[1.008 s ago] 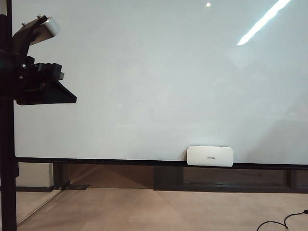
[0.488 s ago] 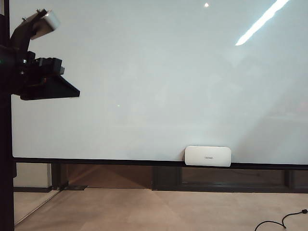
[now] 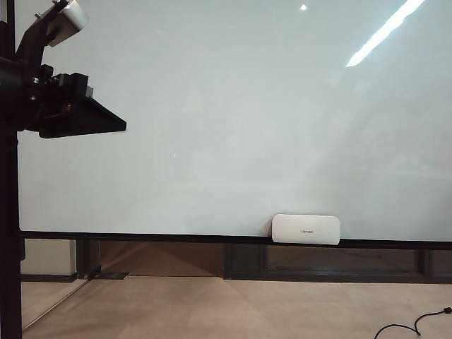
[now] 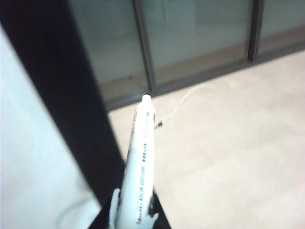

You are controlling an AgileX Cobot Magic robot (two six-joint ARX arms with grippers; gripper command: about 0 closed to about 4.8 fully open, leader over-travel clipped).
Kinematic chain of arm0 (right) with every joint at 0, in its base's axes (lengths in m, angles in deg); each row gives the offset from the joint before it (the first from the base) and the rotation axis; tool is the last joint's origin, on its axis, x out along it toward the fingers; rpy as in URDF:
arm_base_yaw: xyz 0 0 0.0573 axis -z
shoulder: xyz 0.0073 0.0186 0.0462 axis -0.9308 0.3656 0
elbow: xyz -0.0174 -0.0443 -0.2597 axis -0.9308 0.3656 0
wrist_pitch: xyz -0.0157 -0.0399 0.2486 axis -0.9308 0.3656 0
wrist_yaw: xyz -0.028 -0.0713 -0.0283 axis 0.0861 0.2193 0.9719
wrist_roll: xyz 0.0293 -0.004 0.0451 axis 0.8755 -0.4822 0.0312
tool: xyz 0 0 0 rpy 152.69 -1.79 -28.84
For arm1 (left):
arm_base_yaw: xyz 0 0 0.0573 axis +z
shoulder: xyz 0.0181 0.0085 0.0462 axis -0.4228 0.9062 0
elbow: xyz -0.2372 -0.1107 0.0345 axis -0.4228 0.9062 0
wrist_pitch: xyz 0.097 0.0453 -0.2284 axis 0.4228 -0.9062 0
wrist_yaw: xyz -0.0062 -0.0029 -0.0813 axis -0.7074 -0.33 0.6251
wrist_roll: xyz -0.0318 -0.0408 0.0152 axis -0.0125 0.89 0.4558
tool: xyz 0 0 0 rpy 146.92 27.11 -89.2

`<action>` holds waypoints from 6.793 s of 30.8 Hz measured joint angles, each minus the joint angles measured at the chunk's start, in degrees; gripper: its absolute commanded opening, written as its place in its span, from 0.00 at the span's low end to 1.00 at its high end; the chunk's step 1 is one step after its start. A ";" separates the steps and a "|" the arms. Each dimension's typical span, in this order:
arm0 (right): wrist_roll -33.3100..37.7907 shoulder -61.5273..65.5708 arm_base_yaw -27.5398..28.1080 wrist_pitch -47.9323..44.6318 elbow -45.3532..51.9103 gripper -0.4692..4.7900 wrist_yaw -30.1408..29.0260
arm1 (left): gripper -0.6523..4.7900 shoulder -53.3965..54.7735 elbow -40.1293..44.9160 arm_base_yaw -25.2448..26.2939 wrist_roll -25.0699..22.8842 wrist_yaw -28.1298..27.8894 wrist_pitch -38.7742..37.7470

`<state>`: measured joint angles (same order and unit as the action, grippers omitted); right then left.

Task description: Reach to the right to find the marker pen, pick it up, and write the number 20 on the whiteboard.

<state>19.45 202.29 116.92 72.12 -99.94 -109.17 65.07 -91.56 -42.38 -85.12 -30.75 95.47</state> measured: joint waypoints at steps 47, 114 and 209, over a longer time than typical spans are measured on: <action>-0.44 -39.74 -40.59 35.78 0.11 0.09 -7.23 | 0.11 -31.30 -0.79 0.02 8.72 -0.96 -6.27; -13.09 -21.90 -80.50 -8.98 11.76 0.09 38.60 | 0.11 -34.93 -15.67 -0.13 -4.48 -2.14 -28.89; -12.15 -16.52 -77.42 2.23 11.19 0.09 46.10 | 0.11 -34.93 -15.67 -0.02 -8.13 -1.70 -28.89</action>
<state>7.30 185.77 39.50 74.35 -88.75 -63.08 30.14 -107.23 -42.40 -93.25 -32.45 66.58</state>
